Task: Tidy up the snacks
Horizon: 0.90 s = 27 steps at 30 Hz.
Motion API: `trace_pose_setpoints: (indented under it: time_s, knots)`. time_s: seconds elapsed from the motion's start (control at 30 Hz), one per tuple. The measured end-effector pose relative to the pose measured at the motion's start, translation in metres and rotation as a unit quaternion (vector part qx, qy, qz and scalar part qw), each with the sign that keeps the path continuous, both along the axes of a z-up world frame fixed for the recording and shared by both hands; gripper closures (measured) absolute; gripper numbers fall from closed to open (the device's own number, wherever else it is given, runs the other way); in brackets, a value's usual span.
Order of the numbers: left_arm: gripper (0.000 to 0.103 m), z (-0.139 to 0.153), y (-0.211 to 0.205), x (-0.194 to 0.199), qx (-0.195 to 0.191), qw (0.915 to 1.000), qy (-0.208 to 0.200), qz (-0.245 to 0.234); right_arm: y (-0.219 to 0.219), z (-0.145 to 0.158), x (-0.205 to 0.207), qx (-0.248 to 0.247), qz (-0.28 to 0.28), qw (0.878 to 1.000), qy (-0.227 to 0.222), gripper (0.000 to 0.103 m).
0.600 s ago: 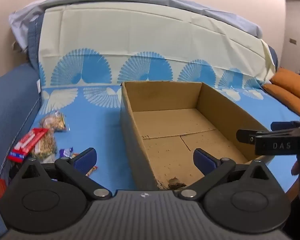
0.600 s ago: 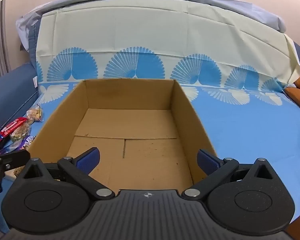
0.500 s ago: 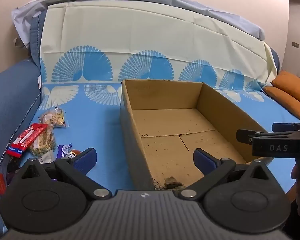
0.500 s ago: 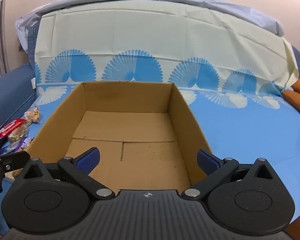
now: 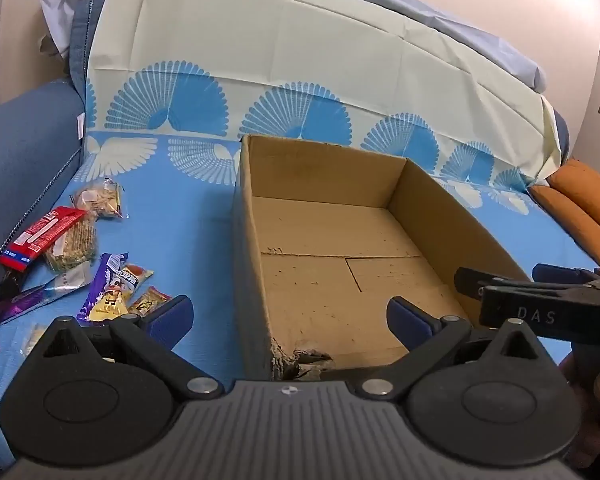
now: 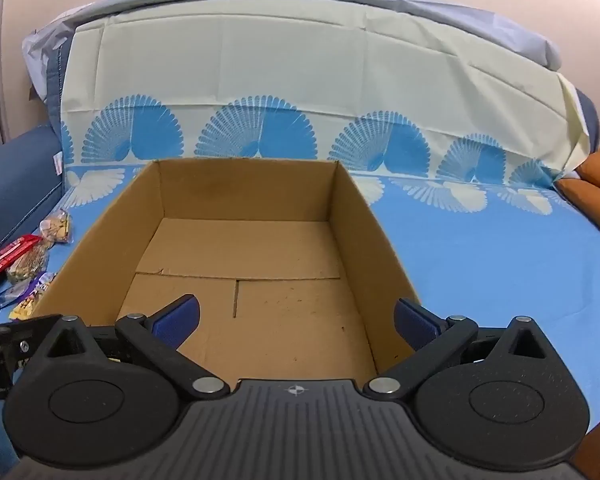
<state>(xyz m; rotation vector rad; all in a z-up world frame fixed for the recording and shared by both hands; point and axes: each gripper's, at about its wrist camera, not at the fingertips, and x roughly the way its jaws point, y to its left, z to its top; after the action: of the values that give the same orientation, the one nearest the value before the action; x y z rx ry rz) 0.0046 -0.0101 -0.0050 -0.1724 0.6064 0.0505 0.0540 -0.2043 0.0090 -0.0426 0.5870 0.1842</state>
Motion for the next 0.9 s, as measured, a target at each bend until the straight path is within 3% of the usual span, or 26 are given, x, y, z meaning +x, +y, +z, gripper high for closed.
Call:
trace_pose_setpoints:
  time_s: [0.4,0.7,0.9]
  knots:
    - [0.0,-0.003,-0.0012,0.0013,0.004,1.0,0.007,0.0,0.0057,-0.0008,0.003,-0.018,-0.003,1.0,0.015,0.001]
    - [0.0,-0.004,-0.0063,0.0034,0.011,0.9998,0.009,-0.012,-0.0019,0.0002,0.002,0.015,0.02,0.999,0.021,0.001]
    - [0.0,-0.0049,-0.0069,0.0035,0.014,0.9998,0.008,-0.014,-0.0001,0.0008,-0.0007,0.005,0.028,0.999,0.016,0.001]
